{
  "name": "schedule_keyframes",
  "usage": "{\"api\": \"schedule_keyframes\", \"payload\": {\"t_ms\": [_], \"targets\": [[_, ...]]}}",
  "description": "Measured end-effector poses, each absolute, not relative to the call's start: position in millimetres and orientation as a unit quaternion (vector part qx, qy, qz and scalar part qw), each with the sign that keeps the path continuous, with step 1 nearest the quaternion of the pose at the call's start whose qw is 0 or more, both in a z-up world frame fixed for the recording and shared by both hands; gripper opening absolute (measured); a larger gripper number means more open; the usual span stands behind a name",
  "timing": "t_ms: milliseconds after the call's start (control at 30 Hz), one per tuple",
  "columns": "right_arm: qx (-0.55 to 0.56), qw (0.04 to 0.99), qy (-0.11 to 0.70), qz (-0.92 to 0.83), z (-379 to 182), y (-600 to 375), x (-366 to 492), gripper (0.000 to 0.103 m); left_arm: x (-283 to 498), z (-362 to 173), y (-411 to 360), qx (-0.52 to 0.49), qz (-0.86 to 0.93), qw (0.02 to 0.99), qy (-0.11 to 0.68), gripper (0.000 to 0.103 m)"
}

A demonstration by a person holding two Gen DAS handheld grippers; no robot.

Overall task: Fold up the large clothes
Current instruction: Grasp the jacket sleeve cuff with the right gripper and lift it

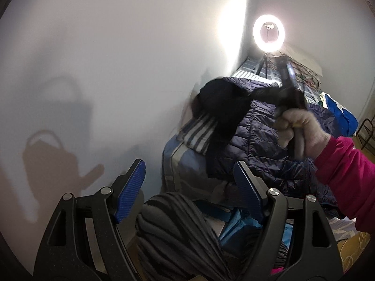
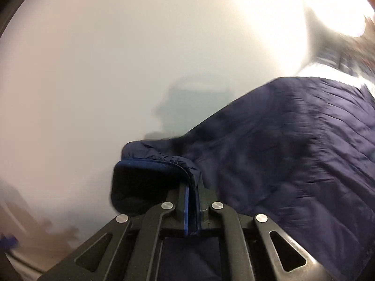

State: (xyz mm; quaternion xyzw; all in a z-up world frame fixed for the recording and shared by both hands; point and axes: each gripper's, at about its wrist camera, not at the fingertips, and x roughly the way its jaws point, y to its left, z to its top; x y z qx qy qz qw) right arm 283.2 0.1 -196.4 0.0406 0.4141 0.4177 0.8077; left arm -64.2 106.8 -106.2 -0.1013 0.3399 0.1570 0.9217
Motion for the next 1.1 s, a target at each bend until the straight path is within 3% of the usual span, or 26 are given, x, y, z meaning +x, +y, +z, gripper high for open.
{"api": "schedule_keyframes", "payload": {"t_ms": [267, 733, 1100], "targets": [[0.136, 0.849, 0.402, 0.315, -176, -127, 357, 0.001, -36, -114, 90, -0.08, 0.132, 0.922, 0.356, 0.08], [0.159, 0.905, 0.384, 0.092, -190, -336, 439, 0.001, 24, -119, 60, -0.031, 0.112, 0.92, 0.374, 0.08], [0.158, 0.892, 0.421, 0.047, -236, -380, 478, 0.002, 49, -126, 37, -0.011, 0.101, 0.916, 0.388, 0.08]]}}
